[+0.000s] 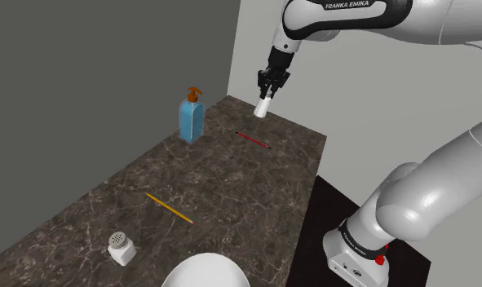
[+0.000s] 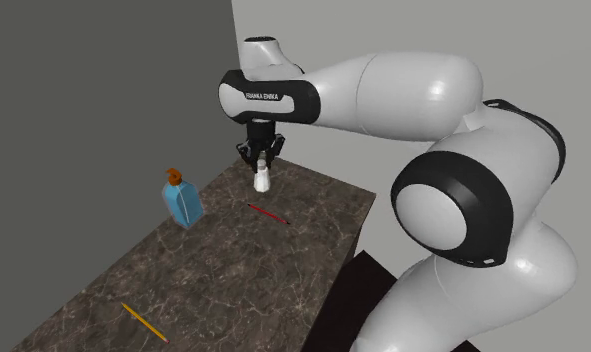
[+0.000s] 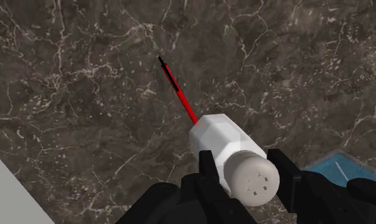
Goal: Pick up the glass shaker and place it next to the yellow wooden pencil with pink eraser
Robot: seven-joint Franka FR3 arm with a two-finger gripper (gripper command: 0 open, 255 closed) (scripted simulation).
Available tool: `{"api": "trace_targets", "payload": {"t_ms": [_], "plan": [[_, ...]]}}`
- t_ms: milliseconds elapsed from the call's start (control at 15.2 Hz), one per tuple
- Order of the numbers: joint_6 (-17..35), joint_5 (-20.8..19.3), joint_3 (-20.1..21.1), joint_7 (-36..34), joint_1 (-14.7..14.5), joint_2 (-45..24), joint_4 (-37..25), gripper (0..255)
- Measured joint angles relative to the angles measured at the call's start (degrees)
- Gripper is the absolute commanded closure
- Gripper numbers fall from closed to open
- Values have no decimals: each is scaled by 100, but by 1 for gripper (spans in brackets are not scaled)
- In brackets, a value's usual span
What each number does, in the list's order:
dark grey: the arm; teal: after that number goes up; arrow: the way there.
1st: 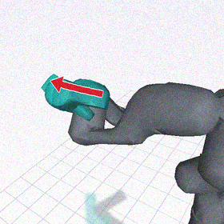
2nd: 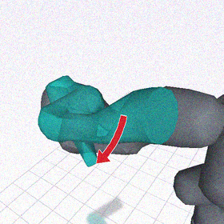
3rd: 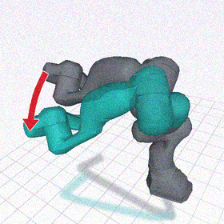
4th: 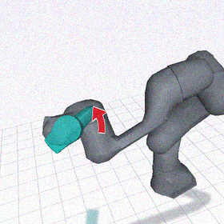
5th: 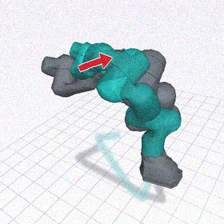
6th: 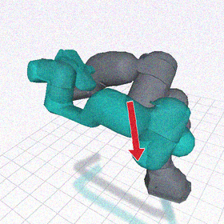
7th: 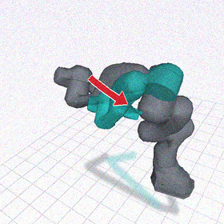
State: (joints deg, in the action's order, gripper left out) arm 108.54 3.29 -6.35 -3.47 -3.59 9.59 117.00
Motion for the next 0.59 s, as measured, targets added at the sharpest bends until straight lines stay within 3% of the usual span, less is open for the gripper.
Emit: {"api": "trace_targets", "payload": {"t_ms": [594], "plan": [[334, 93, 693, -1158, -521, -268, -10, 255]]}}
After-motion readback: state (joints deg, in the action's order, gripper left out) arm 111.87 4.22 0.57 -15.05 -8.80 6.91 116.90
